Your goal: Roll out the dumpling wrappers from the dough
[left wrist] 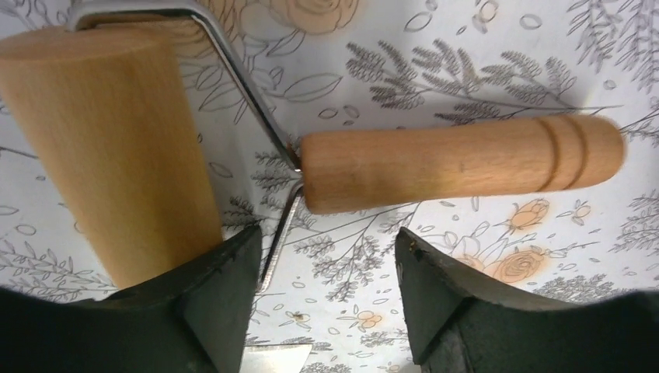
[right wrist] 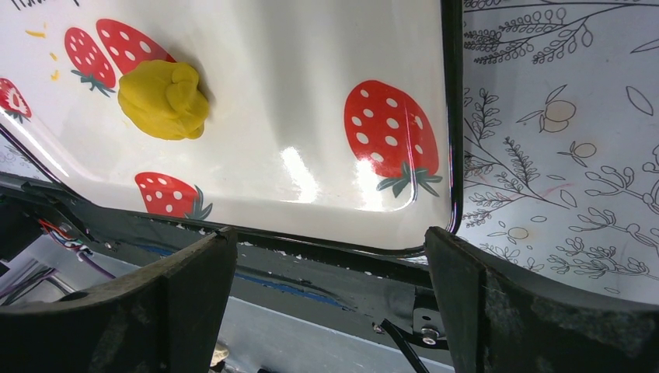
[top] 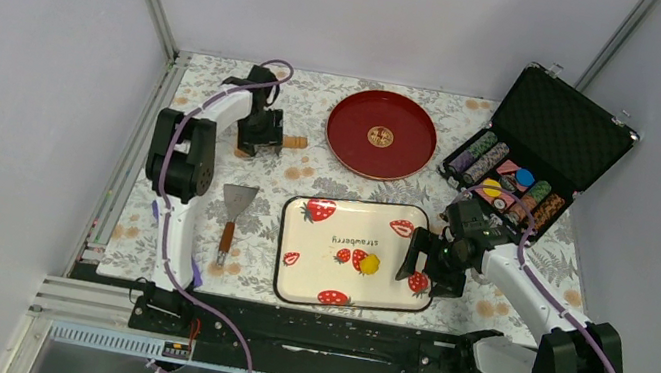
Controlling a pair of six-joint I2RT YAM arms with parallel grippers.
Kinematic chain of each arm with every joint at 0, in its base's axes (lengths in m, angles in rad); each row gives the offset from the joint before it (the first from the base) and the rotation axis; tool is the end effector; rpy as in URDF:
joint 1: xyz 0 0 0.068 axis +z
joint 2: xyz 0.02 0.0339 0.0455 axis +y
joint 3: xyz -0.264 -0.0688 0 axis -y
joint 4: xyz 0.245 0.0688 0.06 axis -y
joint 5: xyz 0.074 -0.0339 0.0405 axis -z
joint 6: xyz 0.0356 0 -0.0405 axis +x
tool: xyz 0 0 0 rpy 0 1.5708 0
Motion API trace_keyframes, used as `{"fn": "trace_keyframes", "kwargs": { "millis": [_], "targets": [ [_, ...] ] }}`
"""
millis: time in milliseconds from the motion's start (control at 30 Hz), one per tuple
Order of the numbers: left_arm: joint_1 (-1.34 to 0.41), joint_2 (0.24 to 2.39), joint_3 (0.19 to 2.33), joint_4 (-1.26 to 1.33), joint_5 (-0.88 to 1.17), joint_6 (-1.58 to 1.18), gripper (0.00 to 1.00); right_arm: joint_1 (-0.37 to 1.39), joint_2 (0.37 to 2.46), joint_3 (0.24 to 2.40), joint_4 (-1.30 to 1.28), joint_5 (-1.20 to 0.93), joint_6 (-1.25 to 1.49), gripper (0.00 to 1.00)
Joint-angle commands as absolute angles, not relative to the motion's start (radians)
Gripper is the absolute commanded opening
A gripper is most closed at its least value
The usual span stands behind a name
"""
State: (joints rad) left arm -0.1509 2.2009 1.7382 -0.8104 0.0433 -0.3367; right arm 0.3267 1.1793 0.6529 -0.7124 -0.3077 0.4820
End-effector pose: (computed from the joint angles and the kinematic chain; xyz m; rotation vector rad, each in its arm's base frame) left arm 0.4483 -0.0697 0.1664 -0.2559 2.8471 -0.1635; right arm 0.1826 0.0732 0.1843 0.1497 2.8939 0.6039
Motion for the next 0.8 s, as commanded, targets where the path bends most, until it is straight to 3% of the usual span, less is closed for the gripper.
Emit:
{"fn": "trace_keyframes", "kwargs": {
  "millis": [0,67,267,400,767],
  "targets": [
    [-0.153,2.134,1.645,-0.802,0.116,-0.371,0.61,0.325,1.177,0.661,-0.714,-0.327,0.469,0.97],
    [-0.153,2.104,1.596,-0.792,0.111,-0.386,0.56,0.325,1.175,0.660,-0.713,-0.327,0.468,0.97],
    [-0.156,2.011,1.439,-0.722,0.100,-0.411,0.26,0.325,1.164,0.663,-0.715,-0.334,0.472,0.97],
    [-0.165,1.978,1.382,-0.706,0.081,-0.411,0.00,0.325,1.153,0.674,-0.730,-0.333,0.469,0.98],
    [-0.173,1.802,1.317,-0.683,0.126,-0.419,0.00,0.325,1.122,0.736,-0.793,-0.321,0.468,0.99]
  ]
}}
